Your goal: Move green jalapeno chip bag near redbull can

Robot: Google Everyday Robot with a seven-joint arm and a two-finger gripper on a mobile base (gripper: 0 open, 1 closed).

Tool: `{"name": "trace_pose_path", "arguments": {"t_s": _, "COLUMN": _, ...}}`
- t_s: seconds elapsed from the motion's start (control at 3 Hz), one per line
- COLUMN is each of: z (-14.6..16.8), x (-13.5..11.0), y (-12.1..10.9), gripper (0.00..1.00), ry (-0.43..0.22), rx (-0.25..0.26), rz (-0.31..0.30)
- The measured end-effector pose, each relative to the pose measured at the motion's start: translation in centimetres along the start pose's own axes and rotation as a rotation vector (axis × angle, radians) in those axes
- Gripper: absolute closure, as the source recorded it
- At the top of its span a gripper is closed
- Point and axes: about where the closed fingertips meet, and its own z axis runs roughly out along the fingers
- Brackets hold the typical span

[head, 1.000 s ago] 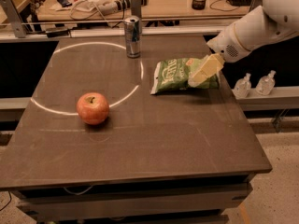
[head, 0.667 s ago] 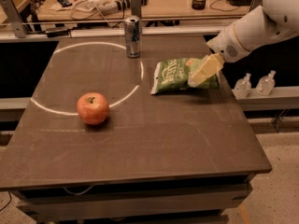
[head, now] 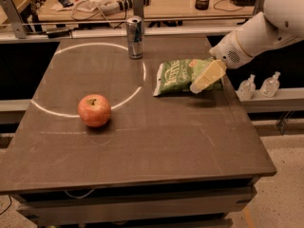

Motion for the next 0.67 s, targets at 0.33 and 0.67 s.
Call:
{"name": "trace_pose_path", "arguments": {"t_s": 0.33, "z": 1.13, "x": 0.65, "y": 0.44, "gripper": 0.18, "ry": 0.003, "rx": -0.024, "rz": -0.017}}
{"name": "trace_pose_path", "arguments": {"t_s": 0.67, "z": 1.76, "x": 1.01, "y": 0.65, "gripper": 0.41, "ry": 0.015, "rx": -0.028, "rz": -0.024}}
